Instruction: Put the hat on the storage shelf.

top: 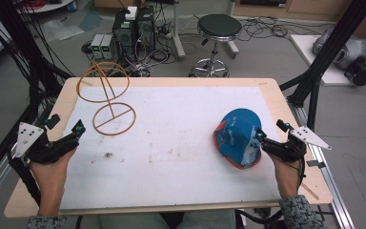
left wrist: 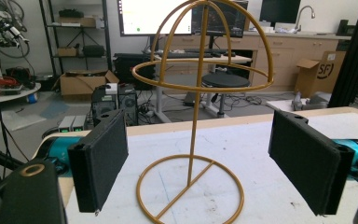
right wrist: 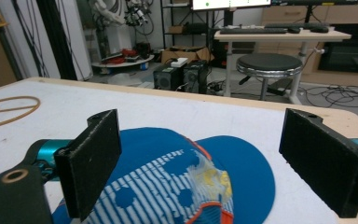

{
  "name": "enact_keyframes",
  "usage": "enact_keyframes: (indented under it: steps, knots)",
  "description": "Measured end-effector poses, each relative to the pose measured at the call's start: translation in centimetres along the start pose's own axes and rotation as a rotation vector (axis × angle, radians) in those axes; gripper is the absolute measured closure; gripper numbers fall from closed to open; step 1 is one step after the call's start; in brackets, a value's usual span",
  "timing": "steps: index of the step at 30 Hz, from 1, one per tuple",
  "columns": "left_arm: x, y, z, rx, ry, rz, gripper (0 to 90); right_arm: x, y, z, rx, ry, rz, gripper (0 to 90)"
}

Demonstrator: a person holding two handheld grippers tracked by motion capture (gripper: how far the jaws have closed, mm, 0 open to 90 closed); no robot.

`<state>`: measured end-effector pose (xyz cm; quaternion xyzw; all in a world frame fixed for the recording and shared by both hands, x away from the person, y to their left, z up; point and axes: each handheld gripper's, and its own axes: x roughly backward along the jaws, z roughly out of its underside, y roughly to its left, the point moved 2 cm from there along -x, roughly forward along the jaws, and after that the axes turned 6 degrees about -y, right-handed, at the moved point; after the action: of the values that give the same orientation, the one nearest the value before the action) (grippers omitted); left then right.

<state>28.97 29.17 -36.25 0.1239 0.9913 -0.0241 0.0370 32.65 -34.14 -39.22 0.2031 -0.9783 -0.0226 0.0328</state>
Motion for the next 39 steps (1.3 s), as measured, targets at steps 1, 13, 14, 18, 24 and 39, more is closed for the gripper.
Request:
enact_keyframes:
  steps: [1, 13, 14, 18, 24, 39]
  knots:
    - [0.0, 0.0, 0.0, -0.001, 0.000, 0.001, 19.9, -0.1, 0.2, 0.0, 0.001, 0.001, -0.006, 12.0]
    - [0.0, 0.0, 0.0, -0.002, 0.006, 0.001, 19.9, -1.0, 2.5, 0.5, 0.062, 0.043, -0.094, 15.2]
    - [0.0, -0.1, 0.0, -0.001, 0.005, 0.001, 19.9, -1.1, 2.8, 0.7, 0.078, 0.052, -0.102, 15.3]
    - [-0.1, -0.1, 0.1, -0.001, 0.006, 0.005, 19.9, -1.7, 3.8, 1.2, 0.137, 0.080, -0.126, 17.6]
    - [-0.1, -0.1, 0.1, 0.002, 0.005, 0.004, 19.9, -1.9, 3.9, 1.5, 0.165, 0.105, -0.109, 25.2]
    - [0.0, -0.1, 0.0, 0.001, 0.004, 0.004, 19.8, -2.2, 4.3, 1.6, 0.207, 0.134, -0.111, 72.6]
